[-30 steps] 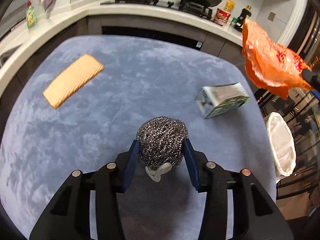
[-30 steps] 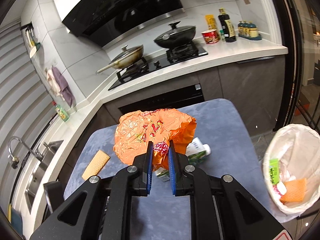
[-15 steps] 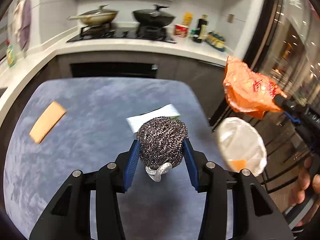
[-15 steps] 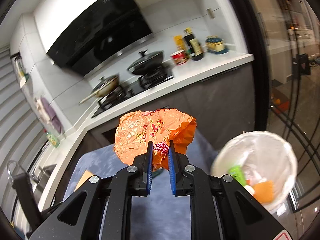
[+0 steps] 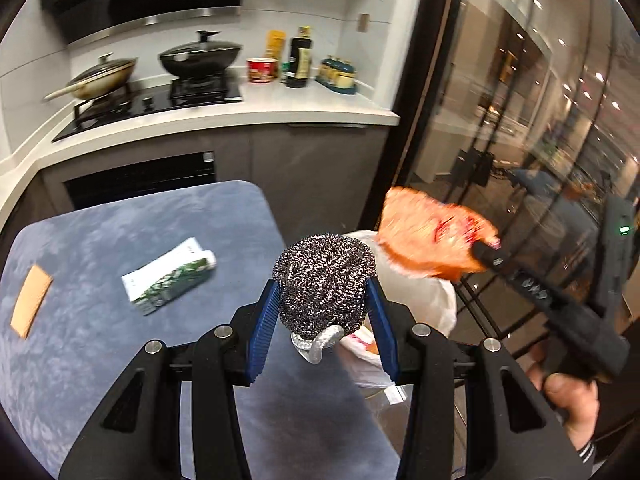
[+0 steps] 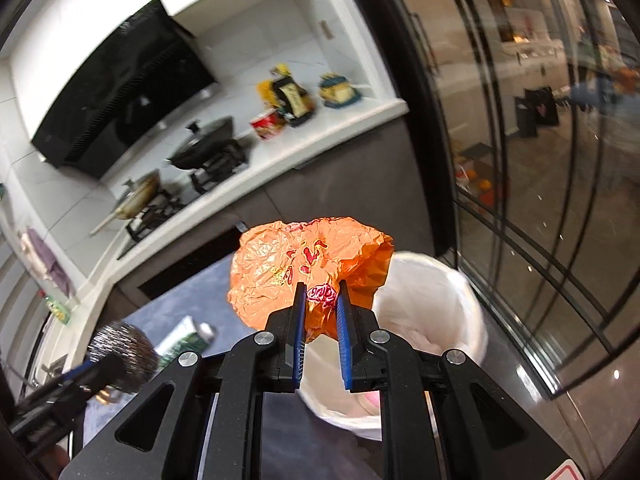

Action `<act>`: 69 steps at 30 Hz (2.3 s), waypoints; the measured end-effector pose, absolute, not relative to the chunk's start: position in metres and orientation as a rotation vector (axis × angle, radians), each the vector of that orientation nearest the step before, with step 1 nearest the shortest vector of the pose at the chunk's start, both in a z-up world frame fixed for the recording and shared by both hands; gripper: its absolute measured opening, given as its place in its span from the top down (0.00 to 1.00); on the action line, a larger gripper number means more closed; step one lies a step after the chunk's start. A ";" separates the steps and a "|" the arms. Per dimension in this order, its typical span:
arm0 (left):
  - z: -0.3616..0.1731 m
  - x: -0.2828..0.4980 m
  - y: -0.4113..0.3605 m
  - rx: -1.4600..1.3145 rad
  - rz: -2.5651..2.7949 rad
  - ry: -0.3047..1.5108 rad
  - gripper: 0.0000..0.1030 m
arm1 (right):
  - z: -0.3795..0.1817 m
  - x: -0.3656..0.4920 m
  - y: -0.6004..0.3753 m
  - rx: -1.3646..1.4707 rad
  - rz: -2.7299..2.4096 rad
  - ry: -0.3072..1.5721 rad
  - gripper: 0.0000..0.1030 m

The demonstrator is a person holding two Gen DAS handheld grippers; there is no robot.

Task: Collect trash
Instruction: 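Carry the scrubber and orange bag over the bin and open the right gripper, then lower the steel wool scrubber into the bin and open the left gripper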

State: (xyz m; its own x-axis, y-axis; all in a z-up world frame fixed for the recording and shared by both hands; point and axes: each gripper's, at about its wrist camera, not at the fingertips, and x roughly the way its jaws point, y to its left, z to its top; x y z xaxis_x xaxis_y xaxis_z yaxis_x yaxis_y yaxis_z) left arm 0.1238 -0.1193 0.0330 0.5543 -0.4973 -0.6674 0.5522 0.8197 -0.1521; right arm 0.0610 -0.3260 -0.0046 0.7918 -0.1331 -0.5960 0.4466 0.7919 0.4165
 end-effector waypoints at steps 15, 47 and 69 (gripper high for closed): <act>0.011 0.121 -0.151 0.128 -0.627 0.815 0.59 | -0.065 0.061 -0.364 0.667 -0.395 0.684 0.76; -0.010 0.129 -0.256 0.231 -0.695 0.789 0.28 | -0.030 0.020 -0.386 0.662 -0.448 0.583 0.62; 0.012 0.154 -0.169 0.129 -0.562 0.754 0.19 | -0.007 0.057 -0.327 0.594 -0.353 0.583 0.45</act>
